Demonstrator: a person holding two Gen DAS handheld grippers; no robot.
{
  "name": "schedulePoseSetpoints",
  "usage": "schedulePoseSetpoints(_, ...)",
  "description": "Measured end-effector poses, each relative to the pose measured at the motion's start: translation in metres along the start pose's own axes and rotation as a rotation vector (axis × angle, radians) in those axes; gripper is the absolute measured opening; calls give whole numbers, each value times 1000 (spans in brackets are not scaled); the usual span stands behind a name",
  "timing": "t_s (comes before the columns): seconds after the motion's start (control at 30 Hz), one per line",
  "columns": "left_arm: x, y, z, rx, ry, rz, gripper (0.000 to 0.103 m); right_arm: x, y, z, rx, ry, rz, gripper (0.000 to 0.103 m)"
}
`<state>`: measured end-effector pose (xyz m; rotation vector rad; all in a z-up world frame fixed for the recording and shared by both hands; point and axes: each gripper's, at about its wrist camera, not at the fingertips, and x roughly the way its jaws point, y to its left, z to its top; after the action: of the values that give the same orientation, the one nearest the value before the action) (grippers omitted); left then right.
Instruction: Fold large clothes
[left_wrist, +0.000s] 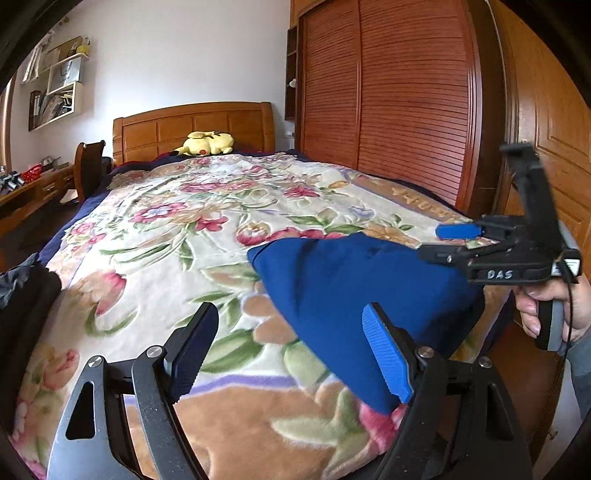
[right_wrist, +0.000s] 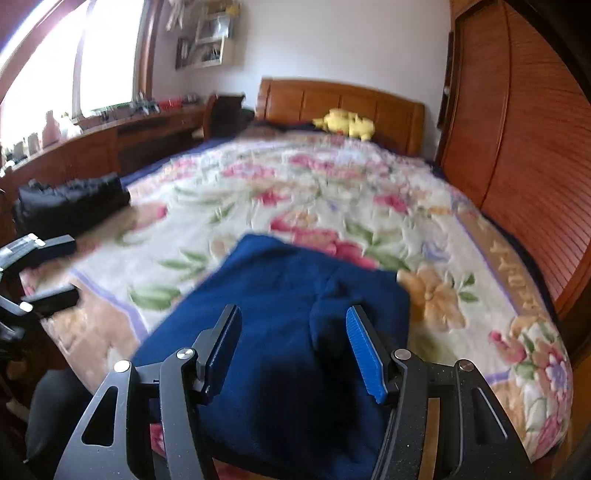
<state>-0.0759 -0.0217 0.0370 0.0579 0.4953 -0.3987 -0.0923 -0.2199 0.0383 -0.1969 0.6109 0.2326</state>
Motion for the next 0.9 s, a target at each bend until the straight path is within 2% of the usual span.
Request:
schedulePoseSetpoints(0.07,0,4,-5,-7,5,0,81,11,-3,-1,9,58,-22,61)
schedulePoseSetpoints(0.17,2,8,-12,-15,19,3,81,28,-11,1,33,133,-5,61)
schedulePoseSetpoints(0.33,3,9,-18,-10,16,38,81,36,-26,6,75,153,38,61)
schedulePoseSetpoints(0.47,2,11,-19,-21,9,39,81,38,-25,0,89,151,61,59)
schedulePoseSetpoints(0.5,2,12,-19,-22,9,38,81,40,-27,-2,90,149,74,56)
schedulePoseSetpoints(0.57,3,12,-20,-21,13,39,81,37,-26,-10,84,140,103,42)
schedulePoseSetpoints(0.73,6,9,-22,-14,25,41,81,28,-19,-15,17,89,99,21)
schedulePoseSetpoints(0.9,10,8,-24,-14,36,41,81,10,-15,-14,-44,17,64,14)
